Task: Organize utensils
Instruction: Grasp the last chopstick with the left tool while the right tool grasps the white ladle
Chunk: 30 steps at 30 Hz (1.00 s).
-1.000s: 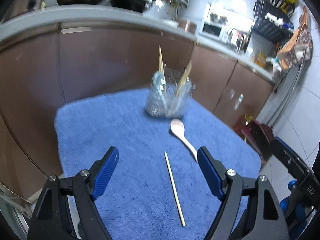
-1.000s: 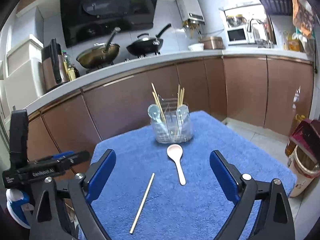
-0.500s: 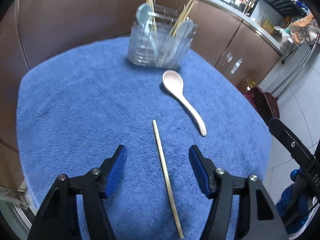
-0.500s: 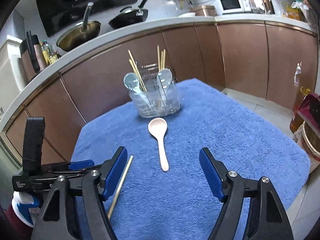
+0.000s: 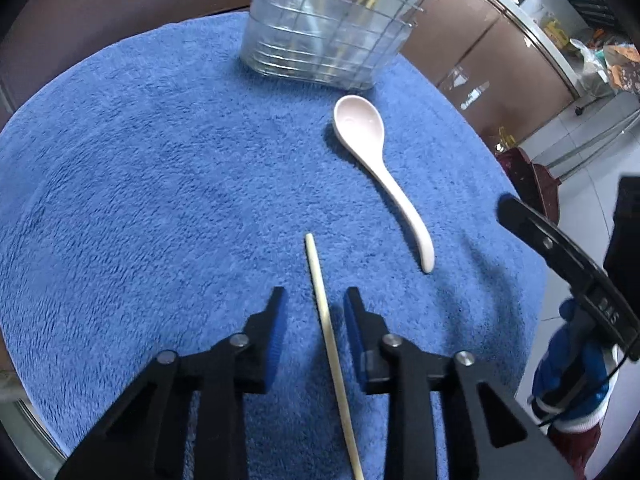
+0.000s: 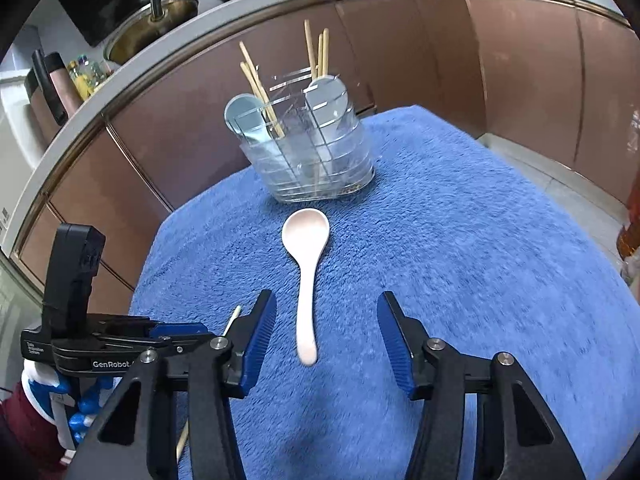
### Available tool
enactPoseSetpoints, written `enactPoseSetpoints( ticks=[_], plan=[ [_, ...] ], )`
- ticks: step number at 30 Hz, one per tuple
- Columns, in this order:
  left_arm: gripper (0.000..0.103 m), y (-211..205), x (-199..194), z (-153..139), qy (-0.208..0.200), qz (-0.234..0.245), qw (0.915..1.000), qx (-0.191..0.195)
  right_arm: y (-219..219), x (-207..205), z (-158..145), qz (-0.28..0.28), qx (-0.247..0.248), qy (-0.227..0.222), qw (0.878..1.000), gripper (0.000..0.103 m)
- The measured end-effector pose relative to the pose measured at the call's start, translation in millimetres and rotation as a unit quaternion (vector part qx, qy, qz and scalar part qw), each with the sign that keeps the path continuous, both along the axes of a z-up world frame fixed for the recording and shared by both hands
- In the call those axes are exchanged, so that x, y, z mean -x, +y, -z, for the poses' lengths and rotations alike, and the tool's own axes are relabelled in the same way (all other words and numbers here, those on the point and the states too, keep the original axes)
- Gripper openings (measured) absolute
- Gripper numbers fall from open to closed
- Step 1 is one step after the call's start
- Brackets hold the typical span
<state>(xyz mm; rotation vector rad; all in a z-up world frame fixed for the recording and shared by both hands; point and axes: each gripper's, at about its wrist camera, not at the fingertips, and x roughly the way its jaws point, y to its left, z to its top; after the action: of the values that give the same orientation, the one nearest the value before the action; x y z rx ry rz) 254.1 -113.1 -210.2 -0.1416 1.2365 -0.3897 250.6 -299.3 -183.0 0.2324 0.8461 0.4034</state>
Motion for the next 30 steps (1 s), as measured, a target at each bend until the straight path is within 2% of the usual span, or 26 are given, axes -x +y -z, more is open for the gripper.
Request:
enactPoseSetpoints(
  ticks=[4,9,14,17,25,27,30],
  plan=[
    [0.020,-9,-11,2,0.015,0.021,0.9996,-0.013,5,-24,8,-0.026,0.003,0.015,1.000,0.050],
    [0.011,-18,-23,7,0.038,0.036,0.9980,-0.035,14,-58,18,-0.075,-0.015,0.041,0.996,0.038],
    [0.008,-19,-34,9,0.056,0.042,0.9971,-0.029,22,-99,28,-0.115,-0.014,0.061,0.991,0.025],
    [0.007,-14,-38,10,0.065,0.041,0.9968,-0.019,26,-123,33,-0.137,-0.016,0.075,0.988,0.023],
    [0.007,-13,-43,8,0.061,0.049,0.9967,-0.020,47,-165,42,-0.205,0.005,0.095,0.974,0.023],
    [0.007,-14,-43,7,0.056,0.050,0.9969,-0.023,53,-170,45,-0.217,0.016,0.097,0.971,0.015],
    [0.007,-17,-37,9,0.050,0.049,0.9972,-0.026,60,-171,46,-0.228,0.030,0.090,0.969,0.009]
  ],
)
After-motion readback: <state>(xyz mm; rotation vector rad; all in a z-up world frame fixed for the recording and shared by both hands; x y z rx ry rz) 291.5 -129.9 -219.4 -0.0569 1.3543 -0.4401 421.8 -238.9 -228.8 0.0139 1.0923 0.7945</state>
